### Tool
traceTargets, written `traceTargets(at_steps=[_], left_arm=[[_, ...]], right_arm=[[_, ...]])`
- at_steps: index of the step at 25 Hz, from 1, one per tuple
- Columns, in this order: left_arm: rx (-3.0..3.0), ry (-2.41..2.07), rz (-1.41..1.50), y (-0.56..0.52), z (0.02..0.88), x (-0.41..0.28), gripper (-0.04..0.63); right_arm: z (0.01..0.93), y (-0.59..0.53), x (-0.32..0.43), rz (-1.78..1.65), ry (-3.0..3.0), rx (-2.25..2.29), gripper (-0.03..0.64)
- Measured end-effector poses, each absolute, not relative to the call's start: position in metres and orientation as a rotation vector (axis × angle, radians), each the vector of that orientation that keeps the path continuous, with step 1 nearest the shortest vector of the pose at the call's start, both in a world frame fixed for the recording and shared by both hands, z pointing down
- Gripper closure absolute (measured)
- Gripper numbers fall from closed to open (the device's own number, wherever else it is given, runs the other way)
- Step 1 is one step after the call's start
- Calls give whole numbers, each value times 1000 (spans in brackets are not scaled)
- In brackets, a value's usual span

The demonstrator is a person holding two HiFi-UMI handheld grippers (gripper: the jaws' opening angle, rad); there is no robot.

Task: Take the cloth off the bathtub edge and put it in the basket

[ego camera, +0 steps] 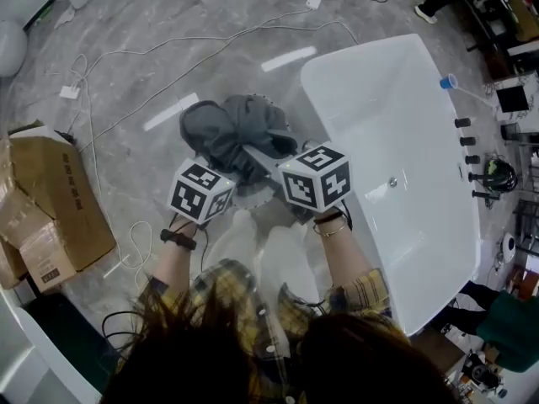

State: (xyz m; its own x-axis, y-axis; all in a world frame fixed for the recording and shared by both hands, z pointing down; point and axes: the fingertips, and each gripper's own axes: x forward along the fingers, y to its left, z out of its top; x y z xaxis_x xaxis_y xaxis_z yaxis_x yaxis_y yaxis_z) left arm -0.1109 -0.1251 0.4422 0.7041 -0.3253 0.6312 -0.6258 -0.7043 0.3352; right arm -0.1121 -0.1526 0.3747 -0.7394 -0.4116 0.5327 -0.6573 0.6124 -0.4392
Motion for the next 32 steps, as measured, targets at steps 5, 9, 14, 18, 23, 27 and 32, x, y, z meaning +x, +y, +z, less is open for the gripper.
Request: traceTargets(at_steps=[5, 9, 14, 18, 23, 27, 32], left_arm=[[2282, -692, 789, -125, 511, -108, 483], [2229, -655, 855, -124, 563, -106, 483], [2166, -617, 912, -124, 627, -105, 483], [2115, -602, 969, -121, 676, -108, 484], [2069, -561, 1069, -113, 730, -114, 485], [2036, -520, 1127, -106, 761, -119, 485], [2010, -468, 1218, -101, 790, -124, 485]], right_arm=[[447, -159, -107, 994, -2382, 858, 471], [502, -164, -102, 1067, -2334, 848, 469], [570, -168, -98, 1128, -2292, 827, 468], [622, -170, -99, 1139, -2244, 801, 466], [681, -170, -100, 1130, -2182, 772, 459], [715, -166, -101, 1103, -2140, 743, 457], [748, -165, -104, 1003, -2085, 692, 456]])
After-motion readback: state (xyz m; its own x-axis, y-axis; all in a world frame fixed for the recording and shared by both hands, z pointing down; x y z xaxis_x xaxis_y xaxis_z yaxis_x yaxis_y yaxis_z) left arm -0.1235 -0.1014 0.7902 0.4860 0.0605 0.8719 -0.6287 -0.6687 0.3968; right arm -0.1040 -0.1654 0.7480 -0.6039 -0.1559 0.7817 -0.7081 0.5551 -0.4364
